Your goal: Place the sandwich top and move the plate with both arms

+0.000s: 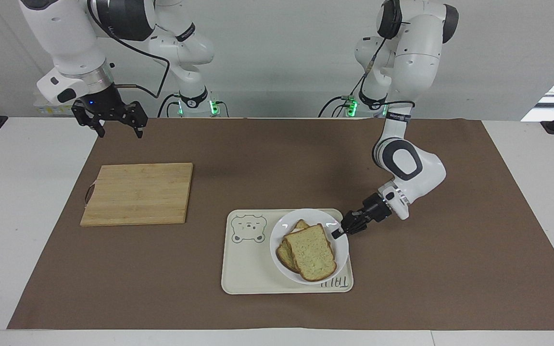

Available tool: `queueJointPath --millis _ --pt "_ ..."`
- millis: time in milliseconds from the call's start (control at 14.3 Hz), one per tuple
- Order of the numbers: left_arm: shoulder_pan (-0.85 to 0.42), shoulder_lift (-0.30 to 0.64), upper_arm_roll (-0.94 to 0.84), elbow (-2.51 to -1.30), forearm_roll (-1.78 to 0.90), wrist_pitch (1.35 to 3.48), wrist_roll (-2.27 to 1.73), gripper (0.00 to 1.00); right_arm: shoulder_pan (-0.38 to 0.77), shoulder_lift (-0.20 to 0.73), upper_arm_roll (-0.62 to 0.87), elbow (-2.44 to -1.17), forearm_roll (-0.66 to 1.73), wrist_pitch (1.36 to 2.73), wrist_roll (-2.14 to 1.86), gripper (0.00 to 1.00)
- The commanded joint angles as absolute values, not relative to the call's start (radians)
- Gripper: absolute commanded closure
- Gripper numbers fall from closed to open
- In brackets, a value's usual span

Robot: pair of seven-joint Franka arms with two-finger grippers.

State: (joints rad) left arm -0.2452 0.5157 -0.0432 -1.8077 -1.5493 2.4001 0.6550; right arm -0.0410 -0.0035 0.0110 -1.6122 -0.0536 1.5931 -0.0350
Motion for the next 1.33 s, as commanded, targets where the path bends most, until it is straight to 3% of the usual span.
queueJointPath --millis 0,420,560,700,840,1120,1260 --pt "-0.236 0.549 -0.089 -1.761 -1.566 2.437 0.647 1.00 -0.044 0.011 0.017 -1.588 -0.060 1.572 -0.020 0.00" --pt "-0.256 0.548 -0.109 -1.764 -1.559 2.526 0.641 1.00 -0.044 0.011 0.017 -1.588 -0.060 1.574 -0.020 0.00" --pt "-0.256 0.548 -0.109 -1.763 -1.520 2.528 0.640 0.96 -0.044 0.011 0.017 -1.588 -0.060 1.574 -0.020 0.00" --pt "-0.259 0.551 -0.109 -1.761 -1.509 2.546 0.640 0.86 -0.044 0.011 0.017 -1.588 -0.058 1.572 -0.020 0.00" --pt "-0.273 0.549 -0.107 -1.763 -1.505 2.554 0.641 0.84 -0.044 0.011 0.017 -1.588 -0.060 1.572 -0.020 0.00" --pt "-0.293 0.546 -0.100 -1.761 -1.393 2.631 0.644 0.50 -0.044 0.011 0.017 -1.588 -0.060 1.574 -0.020 0.00" --pt "-0.288 0.532 -0.081 -1.761 -1.316 2.635 0.644 0.17 -0.044 0.011 0.017 -1.588 -0.060 1.574 -0.020 0.00"
